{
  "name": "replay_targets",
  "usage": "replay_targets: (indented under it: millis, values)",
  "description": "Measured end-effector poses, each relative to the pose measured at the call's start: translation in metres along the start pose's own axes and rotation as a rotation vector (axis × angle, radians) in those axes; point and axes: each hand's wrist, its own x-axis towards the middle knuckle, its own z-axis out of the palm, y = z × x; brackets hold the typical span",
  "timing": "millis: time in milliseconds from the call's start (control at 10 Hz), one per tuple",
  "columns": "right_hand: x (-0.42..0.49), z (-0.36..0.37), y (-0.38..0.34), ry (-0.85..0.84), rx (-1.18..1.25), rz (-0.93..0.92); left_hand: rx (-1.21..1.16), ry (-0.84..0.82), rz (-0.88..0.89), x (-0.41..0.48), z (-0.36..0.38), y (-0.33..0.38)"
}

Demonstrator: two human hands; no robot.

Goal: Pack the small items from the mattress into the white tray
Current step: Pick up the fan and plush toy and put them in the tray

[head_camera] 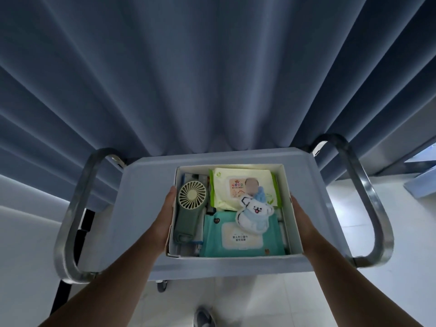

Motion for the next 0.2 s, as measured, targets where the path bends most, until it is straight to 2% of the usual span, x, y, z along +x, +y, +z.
replay_targets:
  millis: [100, 200]
  values:
    - [0.0, -0.003, -0.003, -0.035, -0.014, 0.022, 0.05, -0.007, -0.1, -0.004, -0.005, 0.005]
    - [-0.018, 0.004, -0.031, 0.082, -0.132, -0.005, 0.111, 0.052, -0.153, -0.01, -0.009, 0.019]
